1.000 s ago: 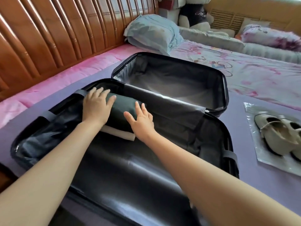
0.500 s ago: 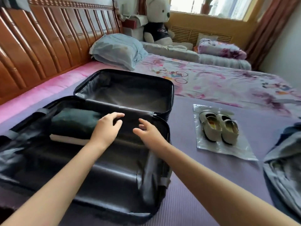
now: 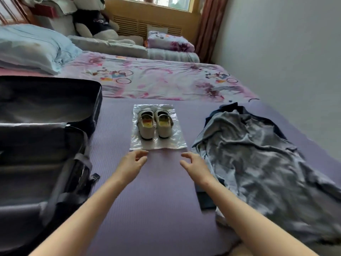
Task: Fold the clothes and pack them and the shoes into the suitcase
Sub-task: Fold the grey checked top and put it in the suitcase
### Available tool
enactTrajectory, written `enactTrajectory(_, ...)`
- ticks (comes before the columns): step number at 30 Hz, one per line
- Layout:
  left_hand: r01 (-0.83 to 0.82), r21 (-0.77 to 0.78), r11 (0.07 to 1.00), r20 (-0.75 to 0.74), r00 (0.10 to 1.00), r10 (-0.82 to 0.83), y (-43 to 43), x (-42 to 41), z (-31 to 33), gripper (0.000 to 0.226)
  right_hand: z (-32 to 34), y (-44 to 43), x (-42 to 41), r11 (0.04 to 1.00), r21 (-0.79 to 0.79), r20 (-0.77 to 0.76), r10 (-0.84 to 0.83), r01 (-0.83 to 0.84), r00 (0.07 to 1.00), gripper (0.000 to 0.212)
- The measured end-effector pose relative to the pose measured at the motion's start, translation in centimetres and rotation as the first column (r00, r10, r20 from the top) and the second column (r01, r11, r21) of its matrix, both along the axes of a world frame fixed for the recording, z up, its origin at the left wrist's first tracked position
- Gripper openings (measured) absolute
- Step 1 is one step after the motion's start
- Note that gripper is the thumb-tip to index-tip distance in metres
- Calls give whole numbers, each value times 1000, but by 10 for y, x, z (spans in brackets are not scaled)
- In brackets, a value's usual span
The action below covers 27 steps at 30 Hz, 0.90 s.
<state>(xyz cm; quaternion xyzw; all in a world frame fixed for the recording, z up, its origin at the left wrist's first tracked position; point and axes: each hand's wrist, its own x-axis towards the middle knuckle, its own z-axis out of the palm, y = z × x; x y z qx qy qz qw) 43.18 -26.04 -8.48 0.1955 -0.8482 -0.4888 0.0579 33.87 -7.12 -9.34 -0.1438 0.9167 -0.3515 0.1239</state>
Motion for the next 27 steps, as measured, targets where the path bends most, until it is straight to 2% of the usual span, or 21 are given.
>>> enactTrajectory(4,76,65,995,95,992,-82,63,-23,-33,25,-33,83,-17,932,320,-126,-136,170,983,47)
enactTrajectory(7,110,119,987,149,981,-128,99,-34,-49,26,-56,114,-17,886,418,-138,-157,201,978,50)
enactTrajectory(9,118,166,979,178,973,-147,114,-38,-55,26,-67,120,-15,876,437,-190,-130,203,973,38)
enactTrajectory(12,68,239,969,191,975,-116,123,-44,-60,25,-75,116,-12,906,364,-304,-105,217,947,24)
enactTrajectory(14,-28,391,920,191,980,-51,126,-47,-59,29,-78,106,-5,947,281,-377,-39,155,925,19)
enactTrajectory(16,-127,559,819,216,976,4,128,-50,-56,34,-80,94,9,977,187,-477,1,100,879,12)
enactTrajectory(18,-191,632,751,285,959,4,127,-55,-59,38,-80,81,32,998,63,-542,27,8,840,7)
enactTrajectory(22,-284,800,528,351,936,-29,122,-61,-66,48,-80,59,74,980,8,-551,170,-199,817,17)
enactTrajectory(24,-301,761,575,319,945,71,118,-62,-69,36,-82,55,82,978,8,-529,180,-208,829,19)
enactTrajectory(27,-337,657,674,170,938,303,98,-62,-69,20,-81,61,80,991,-17,-501,104,-130,859,28)
